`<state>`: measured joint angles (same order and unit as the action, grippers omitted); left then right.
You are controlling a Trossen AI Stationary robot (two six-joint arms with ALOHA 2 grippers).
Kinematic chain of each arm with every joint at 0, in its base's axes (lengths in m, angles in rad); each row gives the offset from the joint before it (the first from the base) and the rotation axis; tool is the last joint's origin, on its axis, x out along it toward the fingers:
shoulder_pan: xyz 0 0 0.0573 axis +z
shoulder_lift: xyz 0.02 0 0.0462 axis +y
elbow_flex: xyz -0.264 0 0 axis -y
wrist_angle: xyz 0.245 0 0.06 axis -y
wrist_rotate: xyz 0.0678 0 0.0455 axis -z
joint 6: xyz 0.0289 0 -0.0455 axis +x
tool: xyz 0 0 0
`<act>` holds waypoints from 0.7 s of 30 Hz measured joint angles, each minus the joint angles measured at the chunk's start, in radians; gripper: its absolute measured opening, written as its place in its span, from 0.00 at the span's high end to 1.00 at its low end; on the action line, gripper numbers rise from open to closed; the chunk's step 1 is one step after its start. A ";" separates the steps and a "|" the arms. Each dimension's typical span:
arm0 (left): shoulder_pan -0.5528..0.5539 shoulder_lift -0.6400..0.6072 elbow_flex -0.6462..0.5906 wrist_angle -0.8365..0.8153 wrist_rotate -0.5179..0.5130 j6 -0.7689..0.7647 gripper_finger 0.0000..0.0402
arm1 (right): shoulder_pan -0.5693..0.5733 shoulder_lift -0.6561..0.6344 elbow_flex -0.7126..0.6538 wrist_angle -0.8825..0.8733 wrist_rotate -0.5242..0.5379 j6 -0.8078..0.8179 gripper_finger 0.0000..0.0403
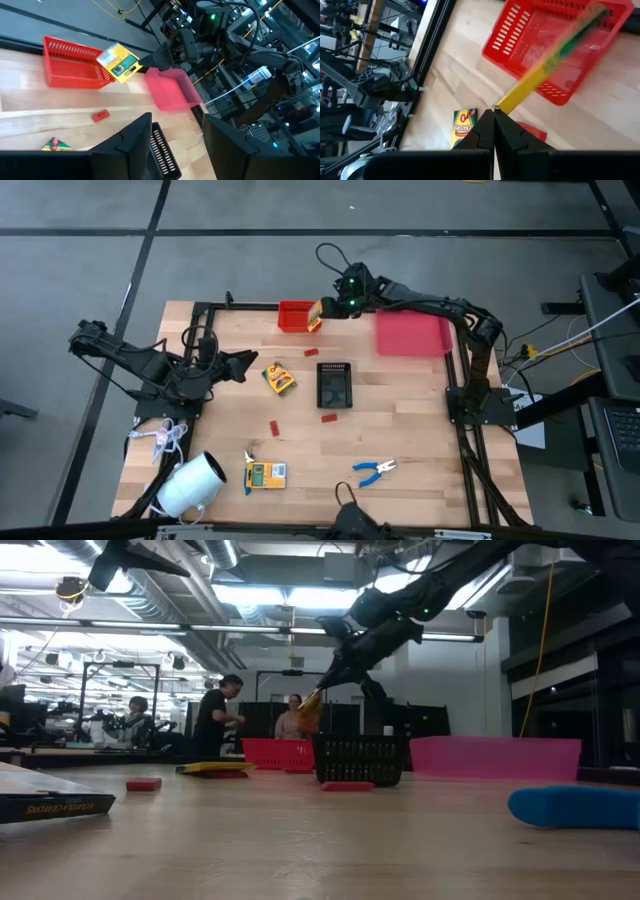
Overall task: Pick & Place School Supplies
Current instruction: Put the yellow crayon box into the red bin
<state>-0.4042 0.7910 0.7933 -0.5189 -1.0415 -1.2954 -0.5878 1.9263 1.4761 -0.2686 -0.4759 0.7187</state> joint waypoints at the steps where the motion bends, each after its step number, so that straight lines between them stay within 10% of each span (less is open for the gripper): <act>1: 0.000 0.000 0.000 0.000 0.003 0.000 0.57 | -0.007 0.000 0.000 -0.008 -0.013 -0.010 1.00; 21: 0.000 0.001 0.000 0.001 0.008 -0.026 0.58 | -0.059 0.015 0.000 -0.096 -0.097 -0.151 1.00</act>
<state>-0.4042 0.7918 0.7933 -0.5182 -1.0340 -1.3216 -0.6468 1.9413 1.4757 -0.3647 -0.5728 0.5680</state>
